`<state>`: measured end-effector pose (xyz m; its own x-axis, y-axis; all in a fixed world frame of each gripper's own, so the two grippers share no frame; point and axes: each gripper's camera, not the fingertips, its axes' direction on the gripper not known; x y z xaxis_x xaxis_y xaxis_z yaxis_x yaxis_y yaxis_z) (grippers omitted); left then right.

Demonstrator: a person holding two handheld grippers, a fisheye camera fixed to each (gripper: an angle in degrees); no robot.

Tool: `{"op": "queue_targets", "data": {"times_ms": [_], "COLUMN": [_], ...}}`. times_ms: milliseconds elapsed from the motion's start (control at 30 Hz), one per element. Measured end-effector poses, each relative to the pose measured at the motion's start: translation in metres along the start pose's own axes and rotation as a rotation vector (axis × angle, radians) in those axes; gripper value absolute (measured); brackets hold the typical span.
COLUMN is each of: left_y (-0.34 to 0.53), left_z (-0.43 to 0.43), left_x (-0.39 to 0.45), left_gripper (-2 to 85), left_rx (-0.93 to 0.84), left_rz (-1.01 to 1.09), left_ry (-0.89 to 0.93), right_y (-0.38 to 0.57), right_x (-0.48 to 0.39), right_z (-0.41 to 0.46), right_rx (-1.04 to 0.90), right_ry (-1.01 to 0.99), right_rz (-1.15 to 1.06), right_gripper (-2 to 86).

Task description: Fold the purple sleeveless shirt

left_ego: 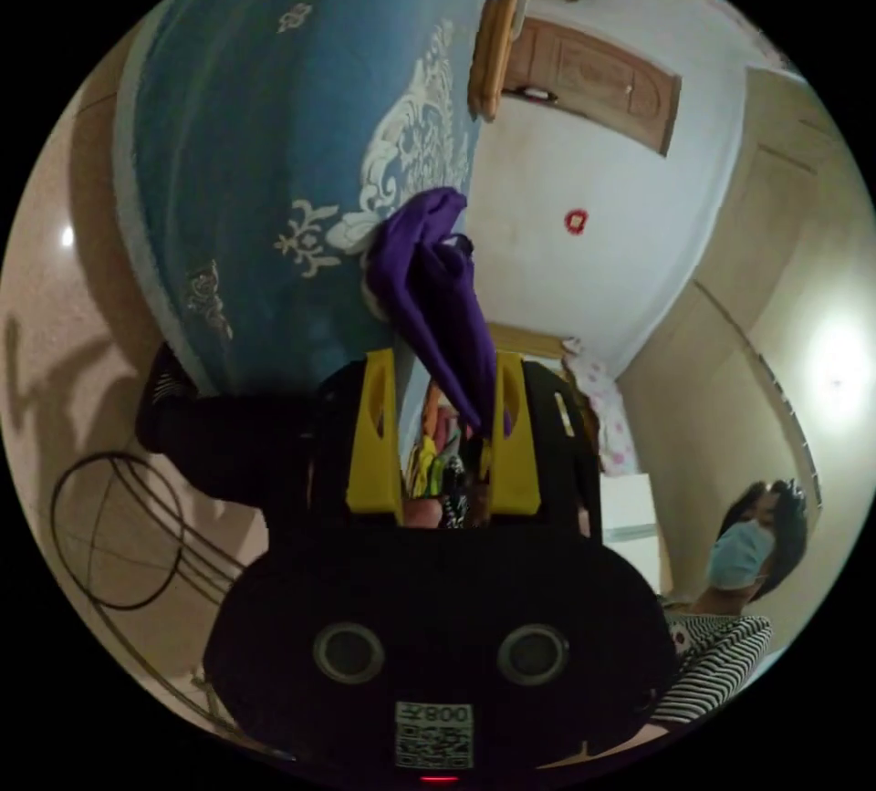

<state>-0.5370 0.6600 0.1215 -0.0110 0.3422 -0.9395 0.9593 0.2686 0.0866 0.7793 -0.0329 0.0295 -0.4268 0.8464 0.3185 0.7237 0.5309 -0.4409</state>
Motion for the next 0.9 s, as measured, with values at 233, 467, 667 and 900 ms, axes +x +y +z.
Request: {"op": "queue_targets", "data": {"times_ms": [233,467,667,900], "left_y": [-0.031,-0.048,-0.026,0.033], "left_z": [0.004,0.03,0.056,0.091], "left_x": [-0.011,-0.018,-0.013,-0.004], "left_gripper": [14.1,6.4,3.9,3.2], "left_rx": [0.061,0.019,-0.032,-0.137], "left_rz": [-0.031,-0.013,0.053,0.159], "left_ry": [0.013,-0.044,-0.104,-0.087], "right_y": [0.035,0.077,0.118,0.186], "right_x": [-0.023,-0.049,-0.077,-0.122], "right_z": [-0.001,-0.006,-0.021,-0.055], "right_rx": [0.004,-0.002,-0.002,-0.044], "right_ry": [0.001,0.025,0.044,0.076], "right_rz": [0.008,0.021,0.015,-0.045], "right_gripper": [2.1,2.2,2.1,1.8]}}
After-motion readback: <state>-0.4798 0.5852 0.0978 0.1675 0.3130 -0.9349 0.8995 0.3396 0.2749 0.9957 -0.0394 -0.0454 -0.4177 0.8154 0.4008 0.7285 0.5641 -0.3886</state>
